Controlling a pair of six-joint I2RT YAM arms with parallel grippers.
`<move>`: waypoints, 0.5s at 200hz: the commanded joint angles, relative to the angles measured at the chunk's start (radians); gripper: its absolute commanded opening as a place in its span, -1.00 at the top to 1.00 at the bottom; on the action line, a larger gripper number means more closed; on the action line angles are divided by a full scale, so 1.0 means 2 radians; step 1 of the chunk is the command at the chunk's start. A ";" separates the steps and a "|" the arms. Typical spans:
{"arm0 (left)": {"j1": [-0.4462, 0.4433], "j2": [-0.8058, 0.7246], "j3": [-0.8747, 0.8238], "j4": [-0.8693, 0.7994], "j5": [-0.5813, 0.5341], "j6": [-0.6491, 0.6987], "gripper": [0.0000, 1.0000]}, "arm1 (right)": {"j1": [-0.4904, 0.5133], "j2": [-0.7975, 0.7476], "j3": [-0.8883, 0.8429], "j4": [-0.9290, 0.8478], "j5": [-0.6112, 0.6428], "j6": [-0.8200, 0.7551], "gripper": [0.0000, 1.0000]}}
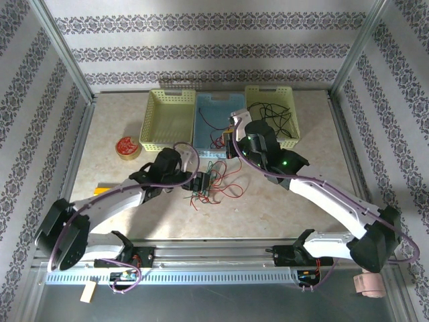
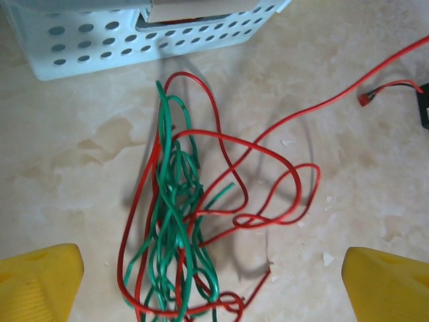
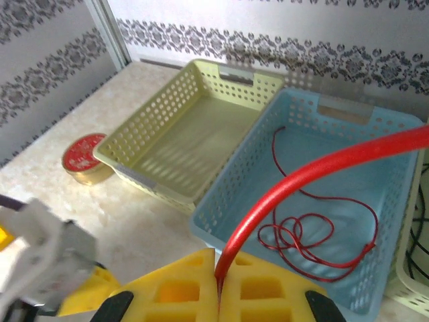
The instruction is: Untangle the cables
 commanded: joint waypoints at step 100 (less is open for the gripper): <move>-0.003 0.157 0.065 -0.067 -0.067 0.019 -0.46 | -0.028 -0.070 0.052 0.001 0.018 -0.023 1.00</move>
